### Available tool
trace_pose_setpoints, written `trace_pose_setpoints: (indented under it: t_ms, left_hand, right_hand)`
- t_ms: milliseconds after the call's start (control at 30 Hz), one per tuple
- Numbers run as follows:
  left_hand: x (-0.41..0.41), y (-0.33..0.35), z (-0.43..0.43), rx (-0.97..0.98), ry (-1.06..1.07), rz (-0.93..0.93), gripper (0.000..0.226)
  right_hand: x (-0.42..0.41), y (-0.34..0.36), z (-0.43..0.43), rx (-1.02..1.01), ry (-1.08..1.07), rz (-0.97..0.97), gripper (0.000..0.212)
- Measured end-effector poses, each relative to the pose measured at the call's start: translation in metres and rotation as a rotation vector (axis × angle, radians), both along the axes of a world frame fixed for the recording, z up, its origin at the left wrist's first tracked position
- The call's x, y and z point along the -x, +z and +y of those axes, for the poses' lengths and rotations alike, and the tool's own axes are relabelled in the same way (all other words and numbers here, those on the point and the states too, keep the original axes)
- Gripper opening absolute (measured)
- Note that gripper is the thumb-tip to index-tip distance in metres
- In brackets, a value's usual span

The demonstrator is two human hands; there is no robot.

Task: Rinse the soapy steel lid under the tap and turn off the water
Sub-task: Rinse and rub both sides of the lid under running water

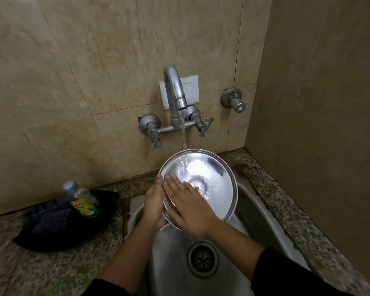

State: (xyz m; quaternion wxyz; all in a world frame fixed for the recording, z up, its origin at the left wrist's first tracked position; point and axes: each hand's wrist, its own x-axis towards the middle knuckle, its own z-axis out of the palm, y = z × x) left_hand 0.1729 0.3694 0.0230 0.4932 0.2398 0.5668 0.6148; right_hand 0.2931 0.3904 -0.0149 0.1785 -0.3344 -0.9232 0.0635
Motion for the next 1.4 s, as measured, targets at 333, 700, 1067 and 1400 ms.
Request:
trace_pose_setpoints:
  t_ms: [333, 700, 1067, 1400]
  left_hand:
    - [-0.002, -0.010, -0.004, 0.055, -0.004, -0.001, 0.043]
    - [0.019, -0.006, -0.005, 0.012, 0.136, 0.085, 0.041]
    - [0.021, -0.007, -0.008, 0.008, 0.158, 0.098, 0.040]
    - [-0.006, -0.005, -0.012, -0.019, -0.002, 0.071, 0.030]
  right_hand:
    - [-0.020, 0.015, 0.050, 0.003, -0.391, 0.009, 0.078]
    - [-0.054, -0.013, 0.029, -0.081, -0.344, -0.076, 0.073]
    - [-0.029, -0.011, 0.003, -0.066, 0.141, -0.122, 0.063]
    - [-0.007, 0.029, 0.062, -0.135, -0.224, 0.099, 0.059]
